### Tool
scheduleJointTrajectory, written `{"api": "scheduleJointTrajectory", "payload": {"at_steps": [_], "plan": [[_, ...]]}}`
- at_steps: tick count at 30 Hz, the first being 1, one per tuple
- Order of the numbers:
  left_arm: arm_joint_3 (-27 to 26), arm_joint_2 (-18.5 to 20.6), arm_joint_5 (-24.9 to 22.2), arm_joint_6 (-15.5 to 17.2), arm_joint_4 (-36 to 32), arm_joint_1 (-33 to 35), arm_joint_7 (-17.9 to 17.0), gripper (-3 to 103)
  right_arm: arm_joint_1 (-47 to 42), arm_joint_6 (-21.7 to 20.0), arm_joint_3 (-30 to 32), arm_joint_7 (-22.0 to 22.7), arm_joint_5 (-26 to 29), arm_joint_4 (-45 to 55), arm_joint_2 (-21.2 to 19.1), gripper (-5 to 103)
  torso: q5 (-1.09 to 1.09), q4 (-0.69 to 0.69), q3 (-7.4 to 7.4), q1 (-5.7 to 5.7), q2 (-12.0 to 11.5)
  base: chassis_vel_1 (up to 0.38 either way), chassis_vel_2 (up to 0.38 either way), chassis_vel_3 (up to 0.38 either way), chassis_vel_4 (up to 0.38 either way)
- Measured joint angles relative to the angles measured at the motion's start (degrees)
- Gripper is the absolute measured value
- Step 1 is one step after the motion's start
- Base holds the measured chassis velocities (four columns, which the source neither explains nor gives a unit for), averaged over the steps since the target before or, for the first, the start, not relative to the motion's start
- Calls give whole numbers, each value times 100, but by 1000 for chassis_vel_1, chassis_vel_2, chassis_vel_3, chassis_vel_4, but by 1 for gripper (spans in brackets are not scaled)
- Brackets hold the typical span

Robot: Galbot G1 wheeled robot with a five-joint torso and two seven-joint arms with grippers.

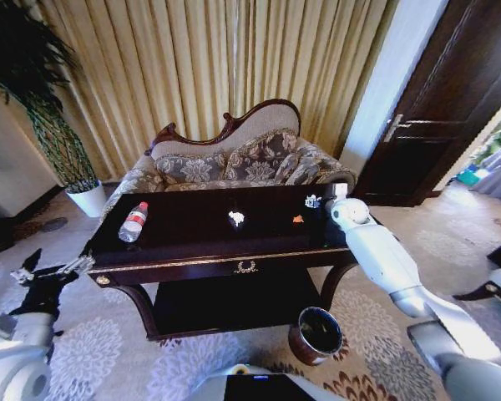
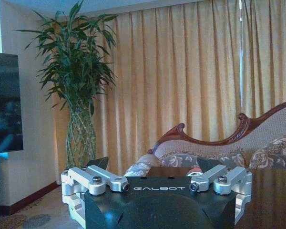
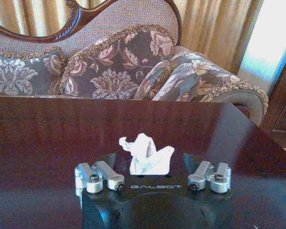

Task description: Move to the front of the table and place the trash on the table into the trash bin.

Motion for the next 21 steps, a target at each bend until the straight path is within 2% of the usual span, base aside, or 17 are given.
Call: {"api": "scheduleJointTrajectory", "payload": {"at_steps": [3, 5, 6, 8, 9, 11, 12, 14, 15, 17, 18, 21], "plan": [[-8, 5, -6, 0, 0, -1, -16, 100, -25, 2, 11, -11, -25, 5, -7, 74, 0, 0, 0, 0, 0, 0, 0, 0, 0], [-14, 9, -9, 0, -1, -1, -19, 100, -43, 4, 24, -27, -38, 8, -14, 63, 0, 0, 0, 0, 0, 0, 0, 0, 0], [-14, 9, -9, 0, -1, -1, -19, 100, -43, 4, 24, -27, -38, 8, -14, 63, 0, 0, 0, 0, 0, 0, 0, 0, 0], [-15, 10, -13, 0, -11, -4, -30, 100, -77, 18, 39, -41, -42, 22, -18, 52, 0, 0, 0, 0, 0, 0, 0, 0, 0], [-15, 10, -13, 0, -11, -4, -30, 100, -77, 18, 39, -41, -42, 22, -18, 52, 0, 0, 0, 0, 0, 0, 0, 0, 0], [-15, 10, -14, 1, -15, -5, -37, 100, -91, 19, 44, -41, -44, 33, -20, 41, 0, 0, 0, 0, 0, 0, 0, 0, 0], [-15, 10, -14, 1, -15, -5, -37, 100, -91, 19, 44, -41, -44, 33, -20, 41, 0, 0, 0, 0, 0, 0, 0, 0, 0], [-21, 10, -17, 2, -16, -6, -38, 100, -92, 20, 45, -41, -45, 35, -19, 30, 0, 0, 0, 0, 0, 0, 0, 0, 0], [-21, 10, -17, 2, -16, -6, -38, 100, -92, 20, 45, -41, -45, 35, -19, 30, 0, 0, 0, 0, 0, 0, 0, 0, 0], [-28, 13, -25, 4, -16, -7, -39, 100, -85, 20, 43, -41, -41, 39, -19, 19, 0, 0, 0, 0, 0, 0, 0, 0, 0], [-28, 13, -25, 4, -16, -7, -39, 100, -85, 20, 43, -41, -41, 39, -19, 19, 0, 0, 0, 0, 0, 0, 0, 0, 0], [-31, 12, -36, 5, -16, -9, -39, 100, -65, 21, 27, -41, -35, 41, -21, 3, 0, 0, 0, 0, 0, 0, 0, 0, 0]]}}
